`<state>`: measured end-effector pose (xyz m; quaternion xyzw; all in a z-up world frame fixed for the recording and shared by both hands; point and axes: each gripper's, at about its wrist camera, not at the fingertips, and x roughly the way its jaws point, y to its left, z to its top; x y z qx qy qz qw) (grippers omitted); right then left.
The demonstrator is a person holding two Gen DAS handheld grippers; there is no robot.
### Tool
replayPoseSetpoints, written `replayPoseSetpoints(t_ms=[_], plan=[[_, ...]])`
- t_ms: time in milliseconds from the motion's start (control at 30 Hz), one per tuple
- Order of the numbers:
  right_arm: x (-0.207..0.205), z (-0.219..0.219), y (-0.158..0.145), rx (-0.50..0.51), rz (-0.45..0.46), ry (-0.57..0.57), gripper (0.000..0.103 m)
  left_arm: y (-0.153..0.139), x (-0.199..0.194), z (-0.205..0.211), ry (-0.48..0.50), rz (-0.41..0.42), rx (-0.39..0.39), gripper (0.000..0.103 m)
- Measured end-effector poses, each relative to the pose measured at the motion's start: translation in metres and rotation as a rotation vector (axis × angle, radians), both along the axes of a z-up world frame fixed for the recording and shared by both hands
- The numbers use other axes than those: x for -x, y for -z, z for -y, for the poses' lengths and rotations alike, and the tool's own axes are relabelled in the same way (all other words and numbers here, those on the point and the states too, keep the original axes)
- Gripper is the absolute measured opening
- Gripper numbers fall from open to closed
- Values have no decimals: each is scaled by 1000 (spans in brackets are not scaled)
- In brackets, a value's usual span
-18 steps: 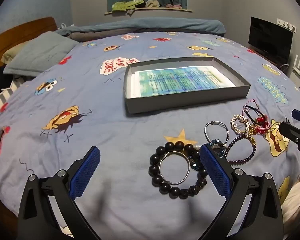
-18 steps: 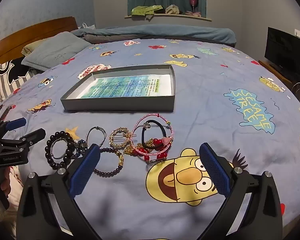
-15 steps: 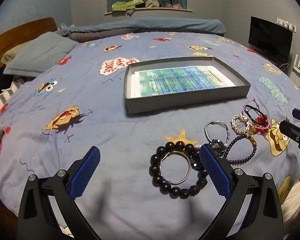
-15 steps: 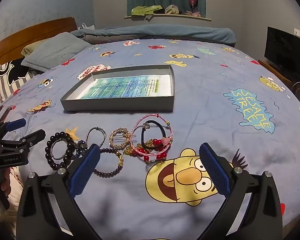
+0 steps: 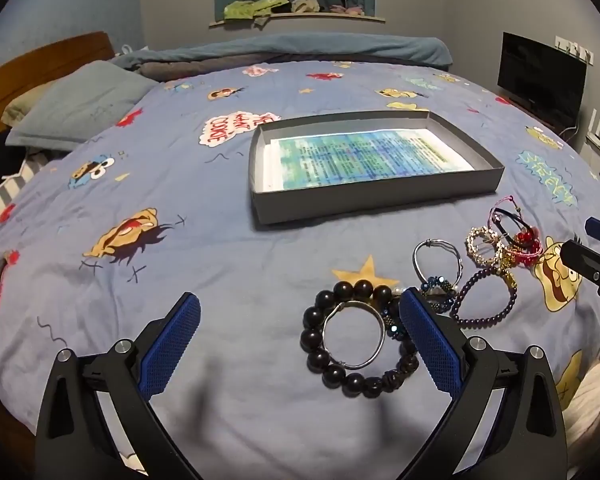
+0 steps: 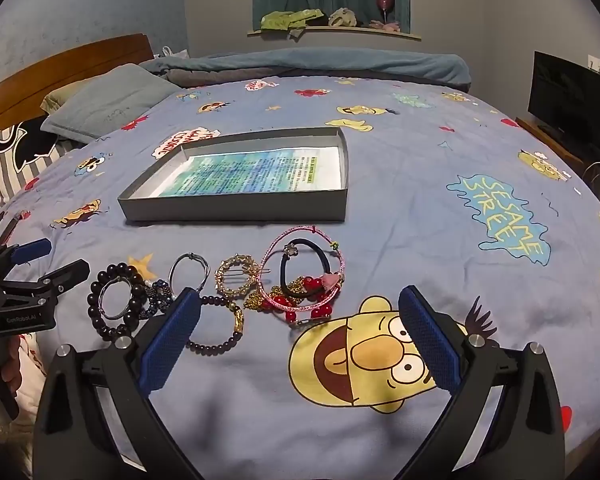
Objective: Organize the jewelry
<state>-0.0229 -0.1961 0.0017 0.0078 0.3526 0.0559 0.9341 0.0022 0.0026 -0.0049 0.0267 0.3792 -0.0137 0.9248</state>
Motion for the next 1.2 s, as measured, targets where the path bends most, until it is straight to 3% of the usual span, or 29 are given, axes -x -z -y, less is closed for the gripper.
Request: replayPoseSetpoints(t_ms=[1200], plan=[[-4,5,4,-14,-6,7,98,4,-4,-1,1,-6,-6,99]])
